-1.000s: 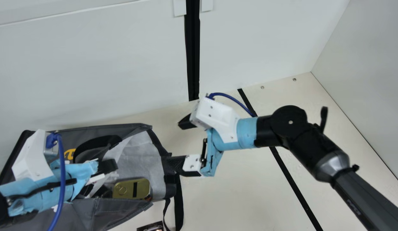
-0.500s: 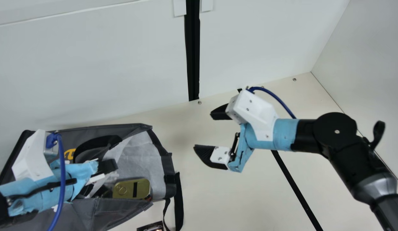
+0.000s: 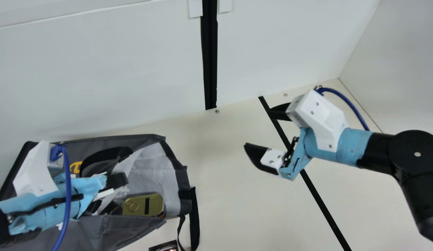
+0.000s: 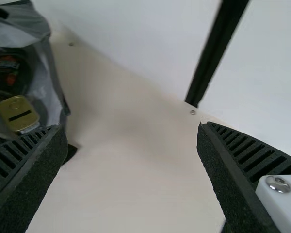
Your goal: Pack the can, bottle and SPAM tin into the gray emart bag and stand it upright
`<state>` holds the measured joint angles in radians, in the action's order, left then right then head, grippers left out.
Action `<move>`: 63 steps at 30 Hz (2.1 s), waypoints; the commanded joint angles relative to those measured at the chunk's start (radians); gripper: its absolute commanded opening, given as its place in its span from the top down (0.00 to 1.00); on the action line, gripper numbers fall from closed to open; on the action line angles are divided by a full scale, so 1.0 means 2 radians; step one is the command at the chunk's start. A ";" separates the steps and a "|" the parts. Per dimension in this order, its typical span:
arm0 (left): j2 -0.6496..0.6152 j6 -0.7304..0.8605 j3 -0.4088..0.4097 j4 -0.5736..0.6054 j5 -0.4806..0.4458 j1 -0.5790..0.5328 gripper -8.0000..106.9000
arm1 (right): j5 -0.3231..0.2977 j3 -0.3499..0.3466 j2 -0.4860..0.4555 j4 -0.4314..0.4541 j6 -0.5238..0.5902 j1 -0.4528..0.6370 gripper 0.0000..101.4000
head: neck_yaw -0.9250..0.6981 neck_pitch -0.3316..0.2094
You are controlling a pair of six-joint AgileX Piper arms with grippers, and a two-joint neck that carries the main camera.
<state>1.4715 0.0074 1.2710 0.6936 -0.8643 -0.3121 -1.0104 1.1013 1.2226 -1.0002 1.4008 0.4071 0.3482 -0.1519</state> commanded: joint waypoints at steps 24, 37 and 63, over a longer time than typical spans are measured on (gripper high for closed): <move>0.000 0.000 0.000 0.000 0.000 0.000 1.00 | 0.076 0.029 -0.057 0.196 -0.183 0.096 0.06 | 0.000 -0.011; 0.000 0.000 0.000 0.000 0.000 0.000 1.00 | 0.058 0.076 -0.071 0.379 -0.368 0.087 0.06 | 0.000 -0.011; 0.000 0.000 0.000 0.000 0.000 0.000 1.00 | -0.105 0.199 -0.070 0.516 -0.605 0.022 0.06 | 0.000 -0.011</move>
<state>1.4715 0.0074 1.2710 0.6936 -0.8643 -0.3121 -1.2207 1.5072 1.0827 0.0334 0.1978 0.4507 0.3482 -0.1519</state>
